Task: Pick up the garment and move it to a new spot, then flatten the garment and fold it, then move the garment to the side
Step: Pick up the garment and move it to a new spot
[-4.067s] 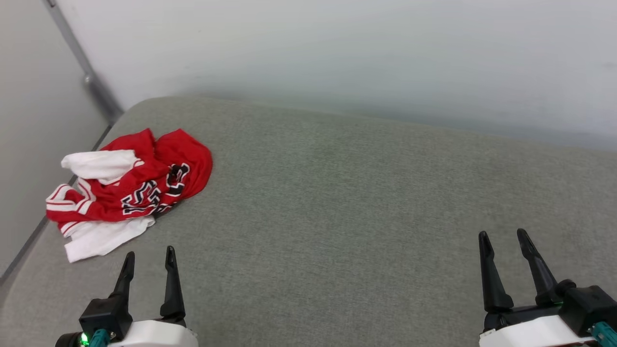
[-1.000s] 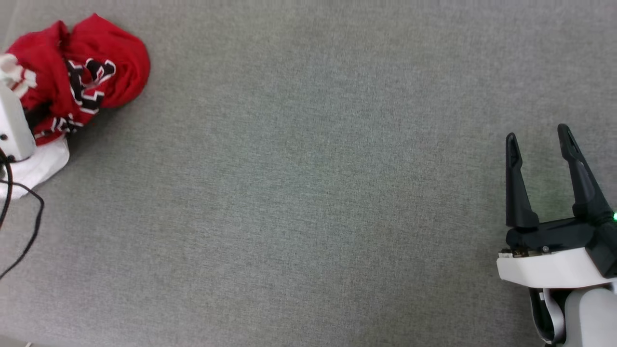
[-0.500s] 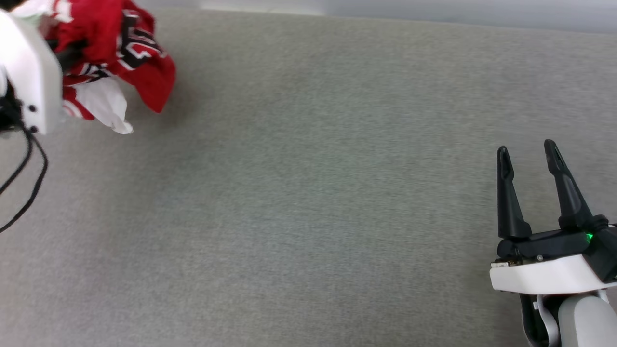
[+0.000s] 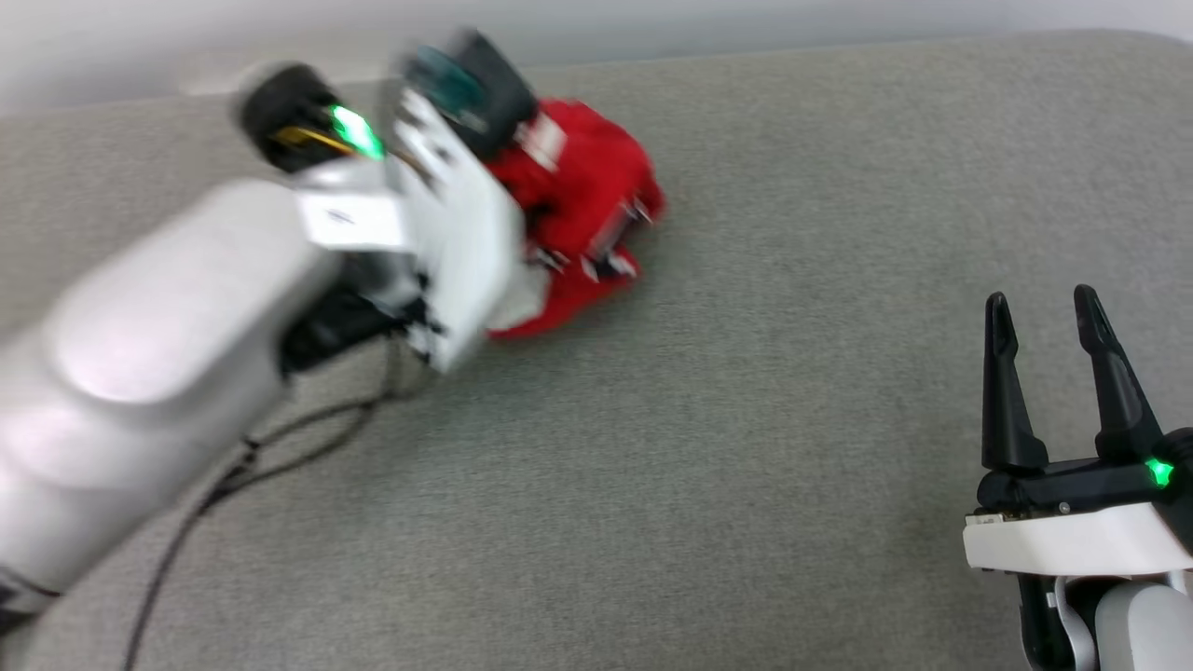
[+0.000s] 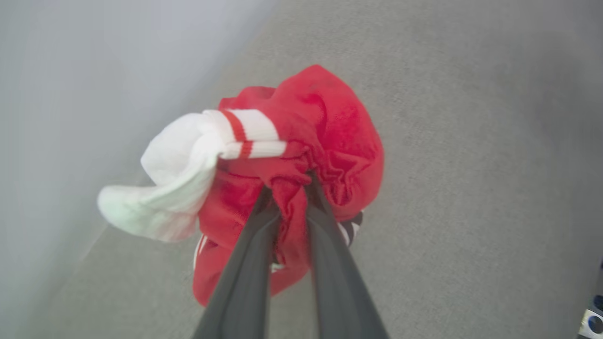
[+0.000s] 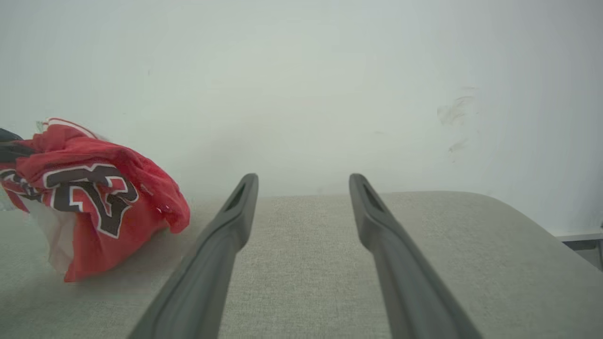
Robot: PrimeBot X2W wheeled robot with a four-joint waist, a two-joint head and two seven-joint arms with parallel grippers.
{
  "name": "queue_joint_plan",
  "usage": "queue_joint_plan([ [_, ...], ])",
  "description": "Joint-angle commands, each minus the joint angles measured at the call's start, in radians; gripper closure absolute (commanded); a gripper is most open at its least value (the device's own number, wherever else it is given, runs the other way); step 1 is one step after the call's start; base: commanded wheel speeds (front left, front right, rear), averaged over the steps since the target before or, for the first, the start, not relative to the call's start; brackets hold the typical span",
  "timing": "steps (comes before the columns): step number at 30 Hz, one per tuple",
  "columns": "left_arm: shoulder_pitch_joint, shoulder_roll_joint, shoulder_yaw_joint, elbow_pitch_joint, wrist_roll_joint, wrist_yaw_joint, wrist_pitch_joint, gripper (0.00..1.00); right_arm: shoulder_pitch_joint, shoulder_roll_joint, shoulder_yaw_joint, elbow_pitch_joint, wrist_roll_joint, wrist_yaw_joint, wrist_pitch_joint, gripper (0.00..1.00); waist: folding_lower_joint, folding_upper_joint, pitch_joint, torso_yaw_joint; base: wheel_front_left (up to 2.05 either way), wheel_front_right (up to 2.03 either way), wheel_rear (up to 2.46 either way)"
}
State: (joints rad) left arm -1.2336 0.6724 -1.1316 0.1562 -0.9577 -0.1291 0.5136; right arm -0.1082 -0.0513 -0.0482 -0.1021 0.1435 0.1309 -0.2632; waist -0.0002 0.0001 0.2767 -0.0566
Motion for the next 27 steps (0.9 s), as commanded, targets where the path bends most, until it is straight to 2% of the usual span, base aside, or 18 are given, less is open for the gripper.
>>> queue_joint_plan([
  [1,0.005,-0.059,-0.054,0.002,-0.006,0.000,-0.022,1.00,-0.008,0.002,0.003,-0.005,0.008,0.000,-0.002,0.00,0.0002,-0.0001,0.020,-0.034,0.00,0.00,0.00],
  [2,0.008,-0.089,-0.080,0.003,-0.002,0.000,-0.030,1.00,-0.010,0.002,0.003,-0.006,0.010,0.000,-0.002,0.00,0.0002,-0.0001,0.025,-0.040,0.00,0.00,0.00],
  [3,0.008,-0.089,-0.080,0.003,-0.002,0.000,-0.030,1.00,-0.010,0.002,0.003,-0.006,0.010,0.000,-0.002,0.00,0.0002,-0.0001,0.025,-0.040,0.00,0.00,0.00],
  [8,0.049,-0.230,-0.145,0.012,0.030,0.000,-0.051,1.00,-0.021,0.002,0.005,-0.008,0.017,0.000,-0.002,0.00,0.0002,-0.0001,0.054,-0.062,0.00,0.00,0.00],
  [12,0.171,-0.323,-0.148,-0.012,0.127,0.000,0.026,1.00,-0.034,0.002,0.009,-0.009,0.020,0.000,-0.002,0.00,0.0002,-0.0001,0.074,-0.070,0.00,0.00,0.00],
  [18,0.325,-0.387,-0.148,-0.053,0.196,0.000,0.098,1.00,-0.041,0.002,0.004,-0.002,0.015,0.000,-0.002,0.00,0.0002,-0.0001,0.086,-0.062,0.00,0.00,0.00],
  [22,0.345,-0.400,-0.148,-0.061,0.204,0.000,0.066,1.00,-0.030,0.002,0.005,0.008,0.006,0.000,-0.002,0.00,0.0002,-0.0001,0.067,-0.043,0.00,0.00,0.00],
  [23,0.334,-0.401,-0.148,-0.050,0.208,0.000,0.034,0.59,-0.025,0.002,0.004,0.011,0.002,0.000,-0.002,0.00,0.0002,-0.0001,0.058,-0.037,0.00,0.00,0.00],
  [24,0.322,-0.406,-0.147,-0.038,0.212,0.000,-0.005,0.00,-0.019,0.002,0.002,0.014,-0.001,0.000,-0.002,0.00,0.0002,-0.0001,0.046,-0.031,0.00,0.00,0.00],
  [27,0.297,-0.419,-0.148,0.011,0.215,0.000,-0.150,0.00,0.001,0.002,0.000,0.022,-0.009,0.000,-0.002,0.00,0.0002,-0.0001,0.003,-0.014,0.00,0.00,0.00],
])
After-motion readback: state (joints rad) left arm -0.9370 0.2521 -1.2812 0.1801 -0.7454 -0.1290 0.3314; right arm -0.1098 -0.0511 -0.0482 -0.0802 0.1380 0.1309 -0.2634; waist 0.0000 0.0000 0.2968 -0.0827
